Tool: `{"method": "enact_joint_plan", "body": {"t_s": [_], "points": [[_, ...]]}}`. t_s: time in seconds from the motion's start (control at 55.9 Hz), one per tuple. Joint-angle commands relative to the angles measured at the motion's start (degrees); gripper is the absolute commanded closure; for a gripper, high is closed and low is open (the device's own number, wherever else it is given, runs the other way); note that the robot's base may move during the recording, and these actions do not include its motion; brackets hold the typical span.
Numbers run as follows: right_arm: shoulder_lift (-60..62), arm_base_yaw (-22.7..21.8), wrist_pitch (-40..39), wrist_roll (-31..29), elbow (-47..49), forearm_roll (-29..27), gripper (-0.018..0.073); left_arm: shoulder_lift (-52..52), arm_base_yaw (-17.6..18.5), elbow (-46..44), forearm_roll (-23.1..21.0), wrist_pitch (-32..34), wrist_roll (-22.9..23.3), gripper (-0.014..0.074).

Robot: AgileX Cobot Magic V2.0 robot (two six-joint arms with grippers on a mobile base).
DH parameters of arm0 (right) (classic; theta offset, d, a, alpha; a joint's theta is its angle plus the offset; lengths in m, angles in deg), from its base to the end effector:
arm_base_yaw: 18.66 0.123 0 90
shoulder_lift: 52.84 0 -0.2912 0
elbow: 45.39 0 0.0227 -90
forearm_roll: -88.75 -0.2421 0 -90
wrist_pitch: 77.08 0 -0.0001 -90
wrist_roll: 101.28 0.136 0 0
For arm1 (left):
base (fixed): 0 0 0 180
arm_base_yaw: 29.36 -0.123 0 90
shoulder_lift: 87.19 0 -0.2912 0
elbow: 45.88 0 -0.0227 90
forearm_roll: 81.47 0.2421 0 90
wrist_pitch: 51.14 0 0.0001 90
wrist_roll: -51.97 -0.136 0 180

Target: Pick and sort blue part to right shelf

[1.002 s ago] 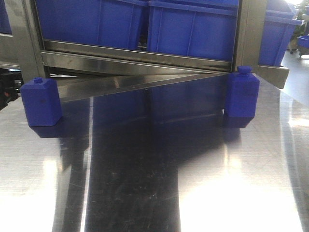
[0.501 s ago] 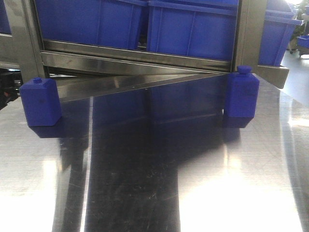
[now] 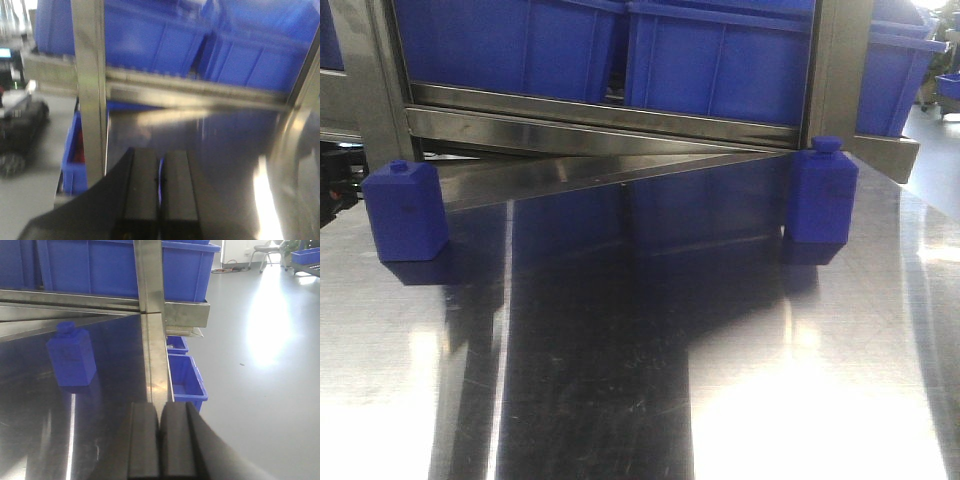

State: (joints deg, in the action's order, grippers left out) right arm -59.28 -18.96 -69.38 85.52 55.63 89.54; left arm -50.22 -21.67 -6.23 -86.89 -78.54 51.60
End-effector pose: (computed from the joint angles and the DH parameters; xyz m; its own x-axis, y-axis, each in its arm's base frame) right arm 0.0859 -0.0007 0.1901 -0.0534 0.1051 -0.9930 0.0127 0.9944 0.1046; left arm 0.1275 -0.0232 0.3435 -0.2512 -0.0442 -0.9669 0.1565 0.9840 -0.0856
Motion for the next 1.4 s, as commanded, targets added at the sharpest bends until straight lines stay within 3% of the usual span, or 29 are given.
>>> {"method": "enact_joint_plan", "body": {"t_s": [0.0,0.125,0.394,0.519,0.734,0.877,0.967,1.056,1.378], "points": [[0.42,-0.24,-4.99,-0.2,0.38,0.07,0.0522,7.38,0.29,-6.19,-0.53,-0.96,-2.03,0.0468],[0.42,-0.24,-4.99,-0.2,0.38,0.07,0.0522,16.51,0.29,-11.59,-2.2,-4.29,-5.79,0.0412],[0.42,-0.24,-5.05,-0.2,0.38,0.07,0.0522,32.59,0.29,-21.8,-7.62,-9.0,-6.51,0.0066],[0.42,-0.24,-5.05,-0.2,0.38,0.07,0.0522,39.43,0.29,-27.68,-8.95,-14.44,-6.51,-0.0024],[0.42,-0.24,-5.05,-0.2,0.38,0.07,0.0522,52.11,0.37,-38.74,-9.59,-24.75,-6.27,-0.0027],[0.42,-0.24,-5.37,-0.2,0.38,0.07,0.0522,58.52,0.89,-43.98,-8.93,-28.83,-2.69,-0.0027],[0.42,-0.24,-5.71,-0.2,0.38,0.07,0.0522,61.85,2.6,-46.13,-4.36,-28.49,-0.57,-0.0027],[0.42,-0.24,-5.9,-0.2,0.38,0.07,0.0522,65.0,4.3,-47.92,1.32,-28.52,4.42,-0.0027],[0.42,-0.24,-5.9,-0.2,0.38,0.07,0.0522,71.6,7.56,-50.41,1.55,-27.39,10.73,-0.0025]]}}
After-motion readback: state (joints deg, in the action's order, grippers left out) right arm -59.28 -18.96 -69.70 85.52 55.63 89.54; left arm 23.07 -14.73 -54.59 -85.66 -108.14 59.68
